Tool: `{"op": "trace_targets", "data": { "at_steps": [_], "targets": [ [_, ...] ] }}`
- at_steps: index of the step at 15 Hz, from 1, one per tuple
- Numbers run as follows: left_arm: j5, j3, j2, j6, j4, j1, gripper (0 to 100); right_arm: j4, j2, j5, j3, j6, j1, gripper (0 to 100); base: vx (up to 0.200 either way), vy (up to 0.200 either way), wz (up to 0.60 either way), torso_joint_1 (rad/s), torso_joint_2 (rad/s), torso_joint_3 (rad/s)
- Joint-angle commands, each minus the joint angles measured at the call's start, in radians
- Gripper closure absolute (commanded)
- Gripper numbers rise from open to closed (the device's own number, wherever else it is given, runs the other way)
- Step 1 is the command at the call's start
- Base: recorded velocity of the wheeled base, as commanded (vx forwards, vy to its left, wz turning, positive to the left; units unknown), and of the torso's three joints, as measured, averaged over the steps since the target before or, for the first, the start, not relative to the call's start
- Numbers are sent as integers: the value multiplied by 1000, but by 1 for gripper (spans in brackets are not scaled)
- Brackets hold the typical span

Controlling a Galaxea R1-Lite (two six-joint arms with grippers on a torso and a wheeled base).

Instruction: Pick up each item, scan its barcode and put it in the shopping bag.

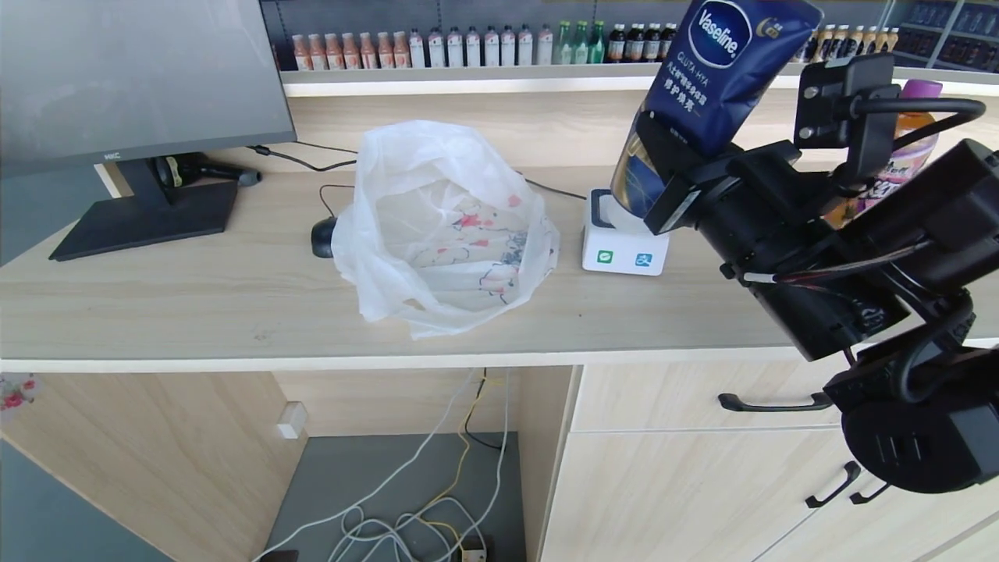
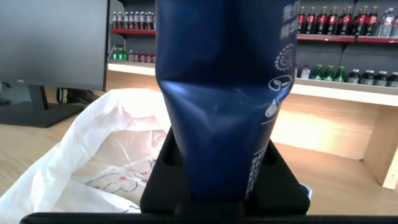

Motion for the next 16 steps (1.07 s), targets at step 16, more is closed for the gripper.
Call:
{"op": "trace_targets", "data": {
  "at_steps": [16],
  "targets": [
    [0, 0, 0, -1, 0, 1, 100, 393, 142, 6, -390, 76, 0, 100, 0, 63, 0, 0, 1, 1]
  ]
}}
